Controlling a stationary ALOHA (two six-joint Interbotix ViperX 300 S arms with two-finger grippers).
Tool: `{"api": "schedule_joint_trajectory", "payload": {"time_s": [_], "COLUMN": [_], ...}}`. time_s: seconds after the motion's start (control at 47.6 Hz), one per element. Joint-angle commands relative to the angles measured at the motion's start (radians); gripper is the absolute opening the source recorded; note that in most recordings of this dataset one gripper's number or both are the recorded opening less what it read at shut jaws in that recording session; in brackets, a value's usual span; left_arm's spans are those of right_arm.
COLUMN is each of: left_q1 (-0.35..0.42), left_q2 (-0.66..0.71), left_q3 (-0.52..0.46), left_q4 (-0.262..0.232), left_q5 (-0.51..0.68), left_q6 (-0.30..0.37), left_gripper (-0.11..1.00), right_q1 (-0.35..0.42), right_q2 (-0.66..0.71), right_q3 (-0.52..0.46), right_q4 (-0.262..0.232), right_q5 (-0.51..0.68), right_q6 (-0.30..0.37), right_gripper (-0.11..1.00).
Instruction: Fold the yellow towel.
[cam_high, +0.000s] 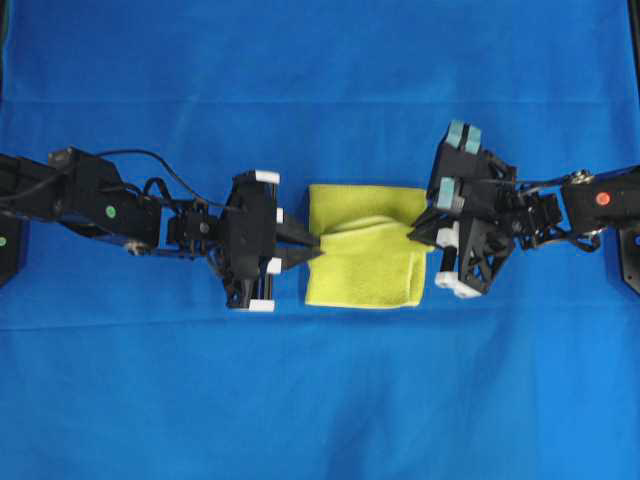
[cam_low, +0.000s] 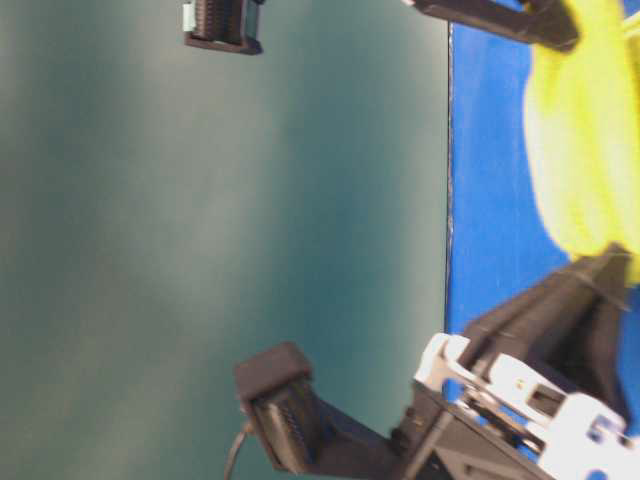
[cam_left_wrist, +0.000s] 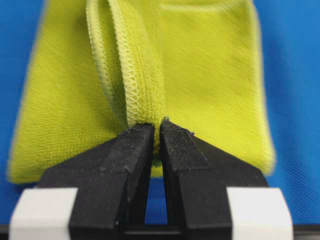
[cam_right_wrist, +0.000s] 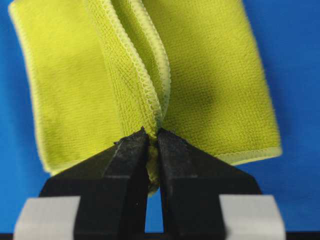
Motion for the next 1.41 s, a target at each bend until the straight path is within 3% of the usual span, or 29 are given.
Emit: {"api": "schedule_joint_trajectory", "payload": {"time_s": [0.0, 0.126, 0.42, 0.483, 0.652, 0.715, 0.778, 0.967, 1.135, 1.387], "left_q1": [-0.018, -0.02, -0.017, -0.017, -0.028, -0.031, -0.031, -0.04, -0.054, -0.055], "left_q2": [-0.014, -0.012, -0.009, -0.011, -0.032, -0.052, -0.08, -0.209, -0.362, -0.586], "left_q3": [0.002, -0.005, -0.018, -0.018, -0.009, -0.003, 0.003, 0.037, 0.08, 0.184], "left_q4": [-0.002, -0.002, -0.002, -0.002, -0.002, -0.002, -0.002, -0.002, -0.002, -0.002], "left_q5": [-0.006, -0.008, -0.008, -0.005, 0.006, 0.02, 0.043, 0.124, 0.166, 0.167], "left_q6": [-0.015, -0.046, -0.044, -0.046, -0.049, -0.048, -0.046, -0.046, -0.038, -0.037], "left_gripper": [0.04, 0.04, 0.04, 0.06, 0.53, 0.7, 0.81, 0.69, 0.69, 0.68], "right_q1": [0.018, 0.025, 0.026, 0.032, 0.067, 0.086, 0.11, 0.196, 0.222, 0.207], "right_q2": [0.011, 0.037, 0.055, 0.058, 0.048, 0.032, 0.012, -0.081, -0.173, -0.348], "right_q3": [-0.017, -0.025, -0.048, -0.052, -0.067, -0.08, -0.094, -0.146, -0.161, -0.087], "right_q4": [0.005, 0.005, 0.006, 0.005, 0.005, 0.005, 0.005, 0.005, -0.008, -0.129], "right_q5": [-0.005, -0.021, -0.031, -0.031, -0.015, 0.003, 0.028, 0.161, 0.296, 0.319], "right_q6": [0.012, 0.028, 0.029, 0.029, 0.029, 0.029, 0.031, 0.031, 0.031, 0.031], "right_gripper": [0.05, 0.05, 0.06, 0.15, 0.62, 0.62, 0.58, 0.57, 0.57, 0.57]}}
